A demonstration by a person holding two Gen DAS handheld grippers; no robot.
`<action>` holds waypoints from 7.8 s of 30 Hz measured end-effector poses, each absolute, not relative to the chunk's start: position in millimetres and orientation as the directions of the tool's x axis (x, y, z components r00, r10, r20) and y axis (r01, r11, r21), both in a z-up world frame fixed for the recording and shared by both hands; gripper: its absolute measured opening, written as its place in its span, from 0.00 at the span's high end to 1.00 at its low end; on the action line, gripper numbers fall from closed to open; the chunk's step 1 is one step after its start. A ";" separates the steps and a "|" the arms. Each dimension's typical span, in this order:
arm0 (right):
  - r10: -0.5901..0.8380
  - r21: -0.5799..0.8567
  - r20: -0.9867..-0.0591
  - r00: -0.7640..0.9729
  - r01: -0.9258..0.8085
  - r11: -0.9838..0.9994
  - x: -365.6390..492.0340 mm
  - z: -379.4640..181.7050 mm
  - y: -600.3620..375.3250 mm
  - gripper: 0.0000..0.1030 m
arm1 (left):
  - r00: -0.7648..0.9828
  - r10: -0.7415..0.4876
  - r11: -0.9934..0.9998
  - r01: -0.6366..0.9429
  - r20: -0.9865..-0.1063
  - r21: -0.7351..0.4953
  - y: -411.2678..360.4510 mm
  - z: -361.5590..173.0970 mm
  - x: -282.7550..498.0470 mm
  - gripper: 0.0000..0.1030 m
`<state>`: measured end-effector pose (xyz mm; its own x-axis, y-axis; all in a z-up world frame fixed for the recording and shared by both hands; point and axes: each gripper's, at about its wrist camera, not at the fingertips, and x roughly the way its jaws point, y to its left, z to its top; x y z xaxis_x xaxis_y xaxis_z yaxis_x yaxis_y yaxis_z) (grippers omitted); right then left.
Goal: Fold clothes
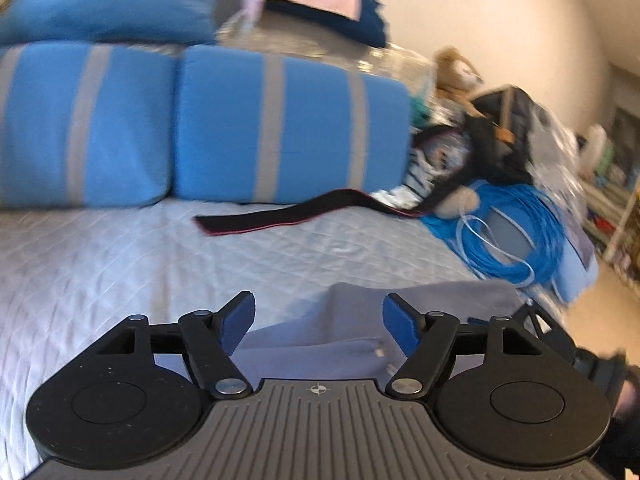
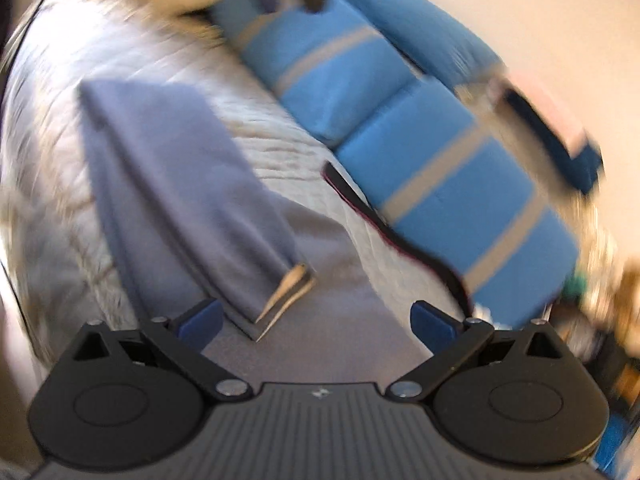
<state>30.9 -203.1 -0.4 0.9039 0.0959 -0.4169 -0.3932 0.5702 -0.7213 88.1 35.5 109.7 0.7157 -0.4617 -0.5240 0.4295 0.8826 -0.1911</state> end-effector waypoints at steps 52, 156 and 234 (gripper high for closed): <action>-0.001 -0.925 -0.345 0.939 -0.340 -0.171 26.0 -57.7 -186.6 0.97 | 0.781 -0.181 0.981 0.097 -0.598 -0.170 114.8 46.0 104.4 0.30; 0.501 0.093 -0.624 0.600 -0.579 0.810 215.5 -2.5 -95.7 0.84 | 0.334 -0.786 0.556 0.016 -0.520 -0.831 168.7 -67.1 208.4 0.50; 0.146 -0.048 -0.387 0.910 -0.178 0.983 86.6 85.6 -265.8 0.29 | 0.428 -0.365 0.930 0.136 -0.827 -0.340 78.8 223.5 151.5 0.89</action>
